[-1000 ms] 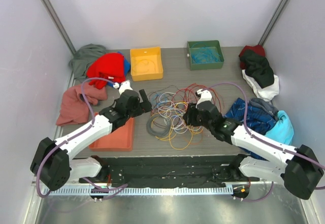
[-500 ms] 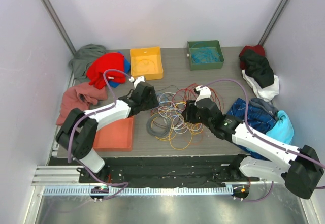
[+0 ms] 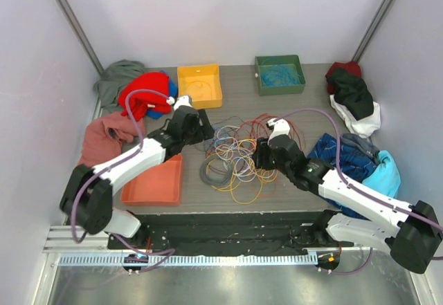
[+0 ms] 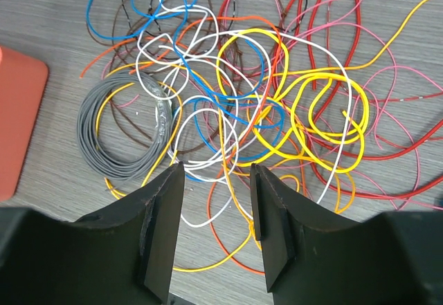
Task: Untangle the cables
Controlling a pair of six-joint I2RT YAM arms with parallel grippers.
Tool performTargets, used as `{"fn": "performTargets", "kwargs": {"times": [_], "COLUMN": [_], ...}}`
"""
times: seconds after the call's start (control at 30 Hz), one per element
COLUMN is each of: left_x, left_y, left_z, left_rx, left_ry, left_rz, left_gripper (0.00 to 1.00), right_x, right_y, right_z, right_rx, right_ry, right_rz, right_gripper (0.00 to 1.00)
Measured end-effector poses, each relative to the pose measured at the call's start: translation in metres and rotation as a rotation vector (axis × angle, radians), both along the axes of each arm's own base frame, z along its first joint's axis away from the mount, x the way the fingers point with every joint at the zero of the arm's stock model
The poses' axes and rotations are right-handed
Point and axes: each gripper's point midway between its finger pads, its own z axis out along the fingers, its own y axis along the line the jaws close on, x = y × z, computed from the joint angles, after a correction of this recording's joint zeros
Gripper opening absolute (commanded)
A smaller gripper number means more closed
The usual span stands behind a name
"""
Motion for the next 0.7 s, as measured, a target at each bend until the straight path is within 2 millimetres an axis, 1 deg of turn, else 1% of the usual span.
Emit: {"fn": "performTargets", "kwargs": {"times": [0.03, 0.1, 0.13, 0.17, 0.2, 0.27, 0.37, 0.5, 0.57, 0.63, 0.7], "left_x": [-0.007, -0.018, -0.025, -0.031, -0.042, -0.056, -0.078, -0.093, -0.096, -0.097, -0.098], "left_y": [0.001, 0.003, 0.003, 0.003, 0.002, 0.002, 0.004, 0.008, 0.008, 0.008, 0.007], "left_z": [0.014, 0.034, 0.04, 0.044, 0.045, 0.039, 0.019, -0.003, -0.004, -0.002, 0.002], "left_rx": [-0.023, -0.057, -0.071, -0.081, -0.093, -0.102, -0.103, -0.094, -0.096, -0.104, -0.116], "left_ry": [-0.028, -0.072, -0.088, -0.098, -0.102, -0.091, -0.04, 0.02, 0.027, 0.022, 0.015], "left_rz": [-0.008, -0.023, -0.033, -0.043, -0.057, -0.078, -0.1, -0.105, -0.109, -0.112, -0.119], "left_gripper": [0.74, 0.74, 0.73, 0.73, 0.73, 0.73, 0.73, 0.72, 0.72, 0.73, 0.72], "right_x": [0.0, 0.0, 0.001, 0.002, 0.004, 0.007, 0.013, 0.029, 0.036, 0.044, 0.05], "right_y": [0.0, 0.0, -0.001, -0.004, -0.007, -0.014, -0.027, -0.056, -0.072, -0.086, -0.09], "right_z": [-0.002, -0.005, -0.005, -0.006, -0.007, -0.011, -0.024, -0.043, -0.05, -0.055, -0.058], "right_rx": [-0.004, -0.012, -0.015, -0.024, -0.033, -0.059, -0.098, -0.108, -0.104, -0.097, -0.095], "right_ry": [0.004, 0.01, 0.011, 0.008, 0.006, 0.006, 0.035, 0.105, 0.131, 0.146, 0.155], "right_rz": [0.0, -0.002, -0.007, -0.021, -0.04, -0.08, -0.147, -0.277, -0.34, -0.396, -0.415], "right_gripper": [0.51, 0.51, 0.51, 0.51, 0.52, 0.53, 0.53, 0.53, 0.53, 0.53, 0.52]}}
